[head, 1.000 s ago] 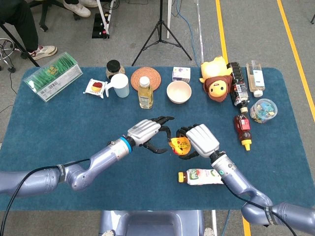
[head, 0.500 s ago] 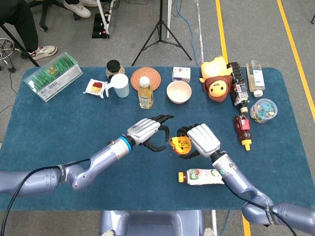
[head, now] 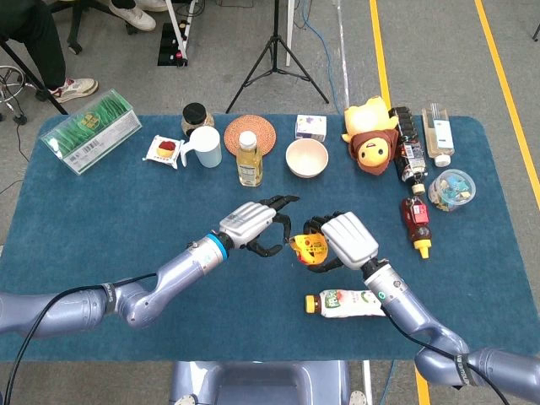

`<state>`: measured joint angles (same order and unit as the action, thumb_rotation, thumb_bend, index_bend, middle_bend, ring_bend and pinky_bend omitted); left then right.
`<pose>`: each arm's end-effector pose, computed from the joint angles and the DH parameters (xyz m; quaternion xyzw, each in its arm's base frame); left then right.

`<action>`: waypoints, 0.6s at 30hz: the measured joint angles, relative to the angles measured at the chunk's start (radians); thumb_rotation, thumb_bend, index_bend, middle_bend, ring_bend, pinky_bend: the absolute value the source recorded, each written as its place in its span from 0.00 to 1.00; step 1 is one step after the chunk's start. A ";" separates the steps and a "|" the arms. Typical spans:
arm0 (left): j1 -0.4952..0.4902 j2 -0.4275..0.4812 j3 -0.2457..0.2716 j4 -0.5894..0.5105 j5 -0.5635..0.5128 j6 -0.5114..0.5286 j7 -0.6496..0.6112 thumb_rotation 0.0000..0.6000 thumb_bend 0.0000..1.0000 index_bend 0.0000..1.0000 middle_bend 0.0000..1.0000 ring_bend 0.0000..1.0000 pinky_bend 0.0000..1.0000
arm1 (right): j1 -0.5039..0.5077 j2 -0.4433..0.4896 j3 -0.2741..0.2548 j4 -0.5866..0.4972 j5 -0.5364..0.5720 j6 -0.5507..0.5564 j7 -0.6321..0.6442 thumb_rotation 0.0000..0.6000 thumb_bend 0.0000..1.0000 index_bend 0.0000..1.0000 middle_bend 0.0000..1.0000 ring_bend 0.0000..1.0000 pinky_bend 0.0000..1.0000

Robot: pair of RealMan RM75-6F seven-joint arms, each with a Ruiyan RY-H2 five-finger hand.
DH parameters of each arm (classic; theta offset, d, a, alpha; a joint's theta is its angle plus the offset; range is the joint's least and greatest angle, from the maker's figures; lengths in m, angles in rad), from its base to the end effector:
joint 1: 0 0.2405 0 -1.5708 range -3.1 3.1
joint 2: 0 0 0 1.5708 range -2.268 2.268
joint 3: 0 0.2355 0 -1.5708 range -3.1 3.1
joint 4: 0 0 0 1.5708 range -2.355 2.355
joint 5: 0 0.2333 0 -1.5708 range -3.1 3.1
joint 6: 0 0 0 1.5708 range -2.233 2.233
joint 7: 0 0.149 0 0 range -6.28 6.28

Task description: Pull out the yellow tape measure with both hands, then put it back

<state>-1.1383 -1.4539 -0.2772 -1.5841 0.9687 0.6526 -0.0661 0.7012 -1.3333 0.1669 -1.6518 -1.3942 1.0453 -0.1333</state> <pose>0.0197 0.3585 -0.0429 -0.7580 -0.4686 -0.4173 0.1779 -0.1103 -0.3240 0.0198 0.7490 -0.3204 0.4540 0.3608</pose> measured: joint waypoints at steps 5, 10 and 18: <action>0.001 -0.007 -0.003 0.000 -0.006 0.013 0.006 1.00 0.37 0.48 0.04 0.00 0.14 | -0.001 -0.003 0.001 -0.001 0.000 0.004 -0.002 0.79 0.06 0.57 0.59 0.55 0.51; 0.001 -0.011 -0.004 -0.001 -0.012 0.021 0.013 1.00 0.37 0.50 0.04 0.00 0.14 | 0.000 -0.003 0.004 -0.008 0.005 0.003 -0.008 0.79 0.06 0.57 0.59 0.56 0.51; 0.004 -0.021 -0.011 -0.004 -0.024 0.042 0.023 1.00 0.36 0.51 0.04 0.00 0.15 | -0.001 -0.003 0.008 -0.026 0.018 0.006 -0.026 0.80 0.06 0.57 0.60 0.56 0.52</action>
<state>-1.1347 -1.4747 -0.2880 -1.5885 0.9443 0.6946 -0.0432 0.7001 -1.3359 0.1751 -1.6774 -1.3767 1.0512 -0.1592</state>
